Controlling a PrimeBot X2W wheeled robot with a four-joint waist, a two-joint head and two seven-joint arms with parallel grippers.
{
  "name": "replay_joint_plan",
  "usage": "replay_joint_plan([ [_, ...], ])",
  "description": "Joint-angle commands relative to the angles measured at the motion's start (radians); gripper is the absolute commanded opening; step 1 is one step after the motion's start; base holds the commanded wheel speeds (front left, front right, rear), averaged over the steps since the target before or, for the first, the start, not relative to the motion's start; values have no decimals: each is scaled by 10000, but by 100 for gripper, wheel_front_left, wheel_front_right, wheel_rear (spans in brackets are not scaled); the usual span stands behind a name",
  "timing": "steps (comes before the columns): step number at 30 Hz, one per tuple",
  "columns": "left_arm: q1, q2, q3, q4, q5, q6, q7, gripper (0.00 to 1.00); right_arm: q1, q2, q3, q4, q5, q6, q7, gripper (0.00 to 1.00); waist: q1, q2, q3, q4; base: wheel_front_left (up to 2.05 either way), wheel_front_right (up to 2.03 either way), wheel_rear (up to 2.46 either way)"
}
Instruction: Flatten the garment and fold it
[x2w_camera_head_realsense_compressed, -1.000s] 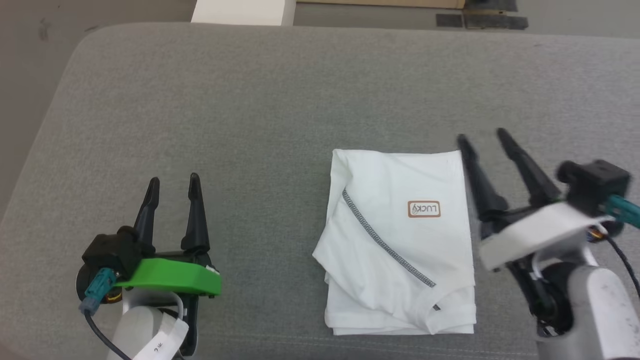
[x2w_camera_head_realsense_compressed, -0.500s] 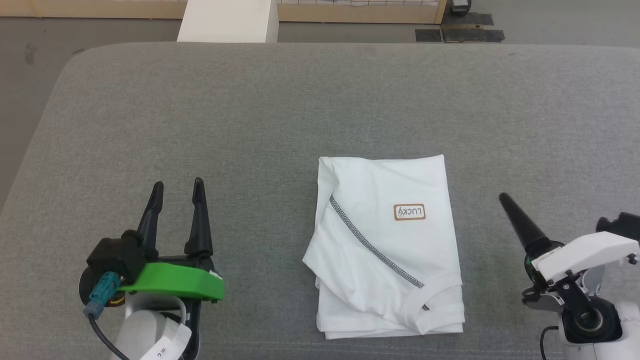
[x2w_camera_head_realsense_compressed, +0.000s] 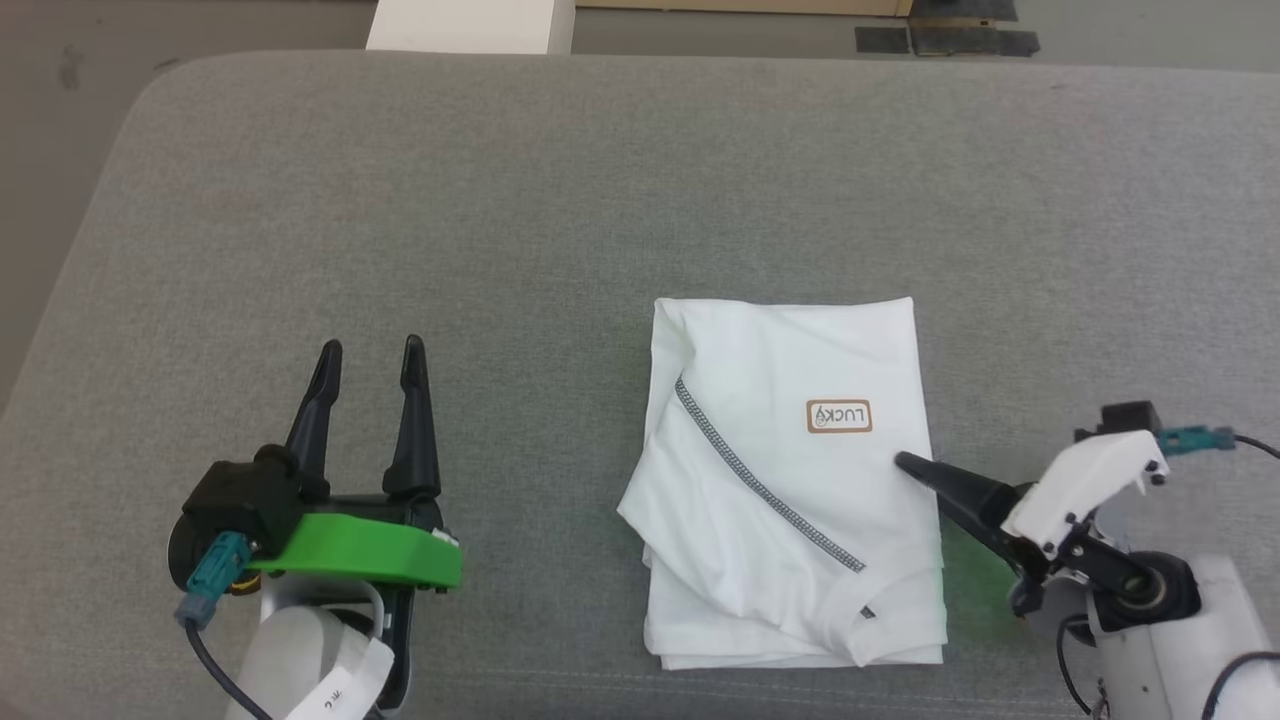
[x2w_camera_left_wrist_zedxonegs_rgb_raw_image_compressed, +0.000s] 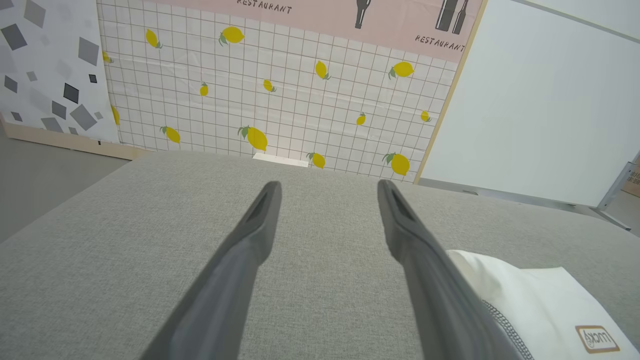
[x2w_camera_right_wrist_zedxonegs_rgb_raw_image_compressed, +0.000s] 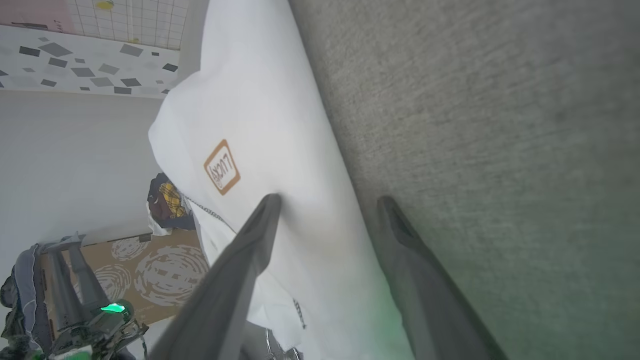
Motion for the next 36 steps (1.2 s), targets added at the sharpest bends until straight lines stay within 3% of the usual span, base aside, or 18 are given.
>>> replay_joint_plan([
  [1, -185, -26, -22, -30, 48, -13, -45, 100, -203, 7, 143, 125, -78, -13, 59, 100, 0, 0, 93, 79, 0, 0, 0],
  [8, -240, -26, -26, 4, 28, 6, -45, 100, -543, 7, 1338, 456, -134, -13, -332, 100, 0, 0, 211, 171, 0, 0, 0],
  [9, -245, -26, -18, 14, 27, 11, -45, 100, -575, 7, 1533, 441, -169, -13, -423, 95, 0, 0, 217, 176, 0, 0, 0],
  [10, -249, -26, -10, 20, 23, 15, -45, 100, -596, 7, 1686, 414, -225, -13, -495, 44, 0, 0, 219, 178, 0, 0, 0],
  [12, -256, -26, 2, 28, 18, 21, -45, 100, -615, 7, 1953, 245, -519, -13, -781, 0, 0, 0, 220, 176, 0, 0, 0],
  [18, -171, -26, 131, 9, 23, 60, -45, 100, -558, -8, 2544, -682, -2055, -13, -1354, 0, 0, 0, 196, -78, 0, 0, 0],
  [22, -152, -26, 236, -61, 94, 34, -45, 100, -607, -353, 3022, -1400, -3697, -13, -1601, 0, 0, 0, 260, -510, 0, 0, 0],
  [28, -316, -26, 357, -222, 233, -37, -45, 100, -1271, -954, 3504, -1871, -5534, -13, -1609, 0, 0, 0, 646, -1548, 0, 0, 0],
  [36, -938, 68, 464, -564, 736, -163, -45, 100, -2985, -1808, 3877, -1157, -7066, -13, -1481, 0, 0, 0, 1630, -3123, 0, 0, 0],
])
